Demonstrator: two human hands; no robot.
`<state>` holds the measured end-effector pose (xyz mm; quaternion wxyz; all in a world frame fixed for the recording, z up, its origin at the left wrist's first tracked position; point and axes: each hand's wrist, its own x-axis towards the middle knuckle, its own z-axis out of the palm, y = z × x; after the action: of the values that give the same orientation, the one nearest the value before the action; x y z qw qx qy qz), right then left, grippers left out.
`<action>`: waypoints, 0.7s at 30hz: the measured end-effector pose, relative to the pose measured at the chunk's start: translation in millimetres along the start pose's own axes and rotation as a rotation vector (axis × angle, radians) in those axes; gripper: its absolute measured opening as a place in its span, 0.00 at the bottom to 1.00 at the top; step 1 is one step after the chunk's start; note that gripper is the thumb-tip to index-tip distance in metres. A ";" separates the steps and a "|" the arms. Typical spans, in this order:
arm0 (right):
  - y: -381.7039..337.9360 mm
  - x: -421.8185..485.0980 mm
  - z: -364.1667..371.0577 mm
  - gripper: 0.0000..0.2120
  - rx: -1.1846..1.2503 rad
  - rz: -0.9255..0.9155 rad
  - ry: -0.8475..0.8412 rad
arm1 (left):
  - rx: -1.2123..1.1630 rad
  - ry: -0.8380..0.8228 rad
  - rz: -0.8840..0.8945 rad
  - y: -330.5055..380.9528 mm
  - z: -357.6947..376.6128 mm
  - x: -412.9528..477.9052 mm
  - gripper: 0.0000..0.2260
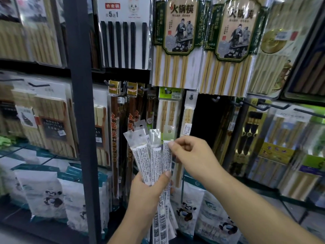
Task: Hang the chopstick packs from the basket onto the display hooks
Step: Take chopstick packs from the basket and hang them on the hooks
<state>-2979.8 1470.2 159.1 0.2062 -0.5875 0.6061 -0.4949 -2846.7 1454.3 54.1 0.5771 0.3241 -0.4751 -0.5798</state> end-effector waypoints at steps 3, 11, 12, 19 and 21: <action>1.0 -2.7 3.1 0.10 0.048 -0.017 -0.011 | -0.006 0.002 0.008 3.1 2.1 -1.8 0.20; -19.2 6.5 -10.2 0.14 0.167 -0.148 0.177 | -0.008 0.033 -0.014 5.3 -2.0 4.1 0.25; -24.3 10.7 -15.2 0.14 0.162 -0.175 0.216 | 0.009 0.036 -0.018 4.4 -2.8 5.0 0.23; -39.9 35.9 -33.0 0.18 0.149 -0.201 0.302 | 0.016 0.003 -0.016 0.5 -4.4 4.1 0.18; -37.9 38.4 -33.6 0.18 0.150 -0.184 0.309 | 0.017 -0.005 -0.009 0.4 -3.8 4.8 0.26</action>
<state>-2997.1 1453.9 218.0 0.1078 -0.5403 0.5358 -0.6398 -2843.6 1449.0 54.0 0.5704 0.3297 -0.4802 -0.5791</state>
